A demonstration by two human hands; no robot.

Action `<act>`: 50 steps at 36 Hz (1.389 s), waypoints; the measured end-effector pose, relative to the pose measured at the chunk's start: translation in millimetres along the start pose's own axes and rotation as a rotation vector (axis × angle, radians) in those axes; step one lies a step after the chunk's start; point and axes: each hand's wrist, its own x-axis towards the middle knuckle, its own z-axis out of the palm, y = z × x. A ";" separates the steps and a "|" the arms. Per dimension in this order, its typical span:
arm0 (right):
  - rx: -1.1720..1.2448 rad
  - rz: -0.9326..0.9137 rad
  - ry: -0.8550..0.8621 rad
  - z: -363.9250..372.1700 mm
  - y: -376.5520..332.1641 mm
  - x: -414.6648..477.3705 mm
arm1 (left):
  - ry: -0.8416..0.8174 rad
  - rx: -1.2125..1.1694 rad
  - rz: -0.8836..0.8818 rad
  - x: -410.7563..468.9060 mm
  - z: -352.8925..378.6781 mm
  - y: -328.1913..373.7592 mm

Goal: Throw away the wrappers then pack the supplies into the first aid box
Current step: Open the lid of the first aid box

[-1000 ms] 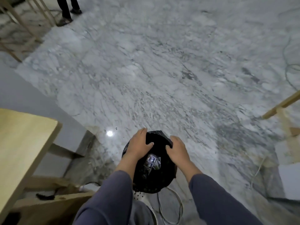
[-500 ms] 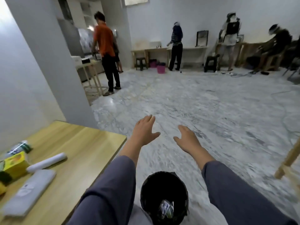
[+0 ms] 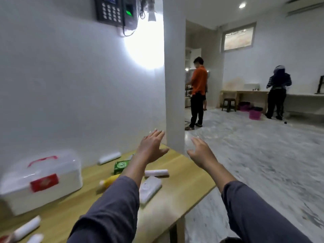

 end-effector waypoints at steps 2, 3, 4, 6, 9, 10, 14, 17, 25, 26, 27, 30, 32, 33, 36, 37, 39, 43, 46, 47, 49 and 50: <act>0.027 -0.066 -0.031 20.5 -30.8 10.3 | 0.006 0.043 -0.080 -19.0 -14.6 -35.8; 0.032 -0.102 -0.048 30.9 -46.4 14.8 | 0.010 0.058 -0.120 -29.7 -21.6 -53.6; 0.035 -0.140 -0.061 41.2 -62.0 18.6 | 0.016 0.063 -0.164 -40.9 -28.4 -71.3; 0.043 -0.208 -0.083 60.4 -92.9 23.3 | 0.035 0.059 -0.255 -64.9 -41.7 -104.1; 0.056 -0.309 -0.141 89.2 -135.9 24.9 | 0.073 0.065 -0.381 -104.7 -61.2 -145.3; 0.061 -0.345 -0.165 99.4 -148.8 25.3 | 0.089 0.072 -0.417 -118.3 -67.6 -156.9; 0.079 -0.489 -0.246 141.3 -199.3 22.0 | 0.122 0.094 -0.555 -171.9 -88.4 -198.2; 0.102 -0.620 -0.264 170.1 -233.2 13.3 | 0.106 0.133 -0.630 -203.2 -95.8 -223.1; -0.016 -0.971 -0.236 244.7 -289.3 3.2 | -0.009 0.190 -0.757 -239.8 -87.0 -266.2; -0.047 -1.000 -0.232 252.9 -291.9 3.8 | -0.007 0.182 -0.770 -239.5 -84.8 -269.5; -0.082 -1.022 -0.225 261.2 -293.4 4.5 | 0.000 0.166 -0.780 -238.6 -82.4 -272.9; -0.154 -1.058 -0.124 281.4 -292.3 8.1 | 0.027 0.075 -0.811 -235.8 -74.0 -281.4; -0.184 -1.059 -0.068 288.4 -290.9 10.2 | 0.048 0.018 -0.834 -233.3 -67.6 -285.1; -0.162 -1.070 -0.049 291.4 -289.9 12.0 | 0.074 -0.004 -0.843 -231.7 -63.8 -286.7; -0.048 -1.124 -0.026 294.7 -286.5 19.3 | 0.192 -0.050 -0.869 -228.5 -54.6 -289.4; -0.008 -1.140 -0.025 293.6 -285.2 21.8 | 0.223 -0.047 -0.866 -228.5 -52.2 -290.7; 0.056 -1.172 -0.089 288.4 -281.7 26.0 | 0.260 -0.047 -0.854 -229.5 -48.8 -292.1; 0.203 -1.244 -0.226 275.7 -273.5 34.4 | 0.303 -0.070 -0.832 -231.3 -46.2 -291.2; 0.300 -1.235 -0.261 270.7 -271.2 36.7 | 0.323 -0.070 -0.819 -231.9 -44.6 -287.6; 0.343 -1.206 -0.266 269.3 -271.3 36.2 | 0.324 -0.072 -0.816 -232.1 -43.8 -286.3; 0.387 -1.154 -0.269 265.4 -272.5 34.2 | 0.327 -0.097 -0.818 -231.5 -42.4 -283.4; 0.390 -1.141 -0.269 263.7 -273.5 33.5 | 0.334 -0.125 -0.825 -230.8 -41.8 -281.8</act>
